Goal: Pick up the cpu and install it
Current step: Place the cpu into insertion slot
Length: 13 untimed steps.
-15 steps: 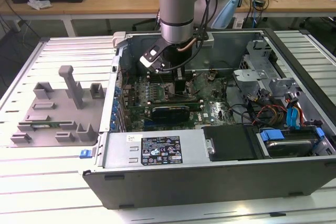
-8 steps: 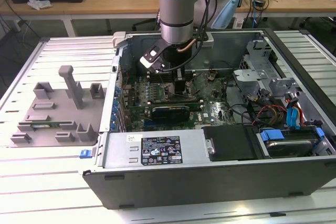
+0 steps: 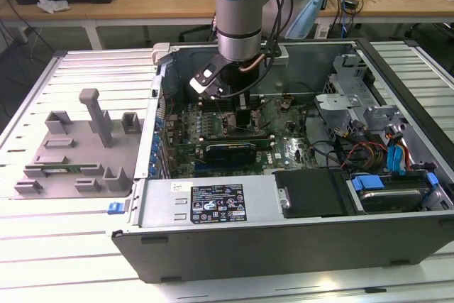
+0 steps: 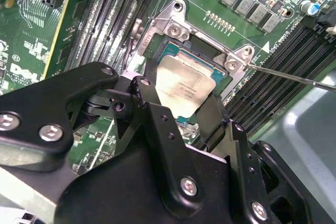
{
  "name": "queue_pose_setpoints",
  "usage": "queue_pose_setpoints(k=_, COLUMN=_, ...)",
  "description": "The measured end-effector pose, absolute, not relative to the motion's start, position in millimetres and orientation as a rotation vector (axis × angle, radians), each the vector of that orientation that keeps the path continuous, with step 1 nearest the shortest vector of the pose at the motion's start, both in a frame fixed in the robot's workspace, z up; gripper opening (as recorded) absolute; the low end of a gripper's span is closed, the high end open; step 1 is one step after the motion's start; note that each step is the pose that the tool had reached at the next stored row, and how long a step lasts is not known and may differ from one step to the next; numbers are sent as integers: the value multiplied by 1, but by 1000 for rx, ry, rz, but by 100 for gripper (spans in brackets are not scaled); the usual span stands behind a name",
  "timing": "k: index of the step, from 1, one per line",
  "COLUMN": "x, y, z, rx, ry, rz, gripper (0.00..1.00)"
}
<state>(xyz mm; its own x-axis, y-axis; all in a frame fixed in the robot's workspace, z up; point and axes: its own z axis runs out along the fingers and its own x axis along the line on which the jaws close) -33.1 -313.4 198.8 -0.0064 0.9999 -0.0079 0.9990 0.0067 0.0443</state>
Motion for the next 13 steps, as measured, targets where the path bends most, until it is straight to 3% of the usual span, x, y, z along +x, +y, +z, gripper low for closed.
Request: queue_pose_setpoints(k=13, x=-32, y=-313, z=199, rx=2189, ry=2202, rz=40, gripper=54)
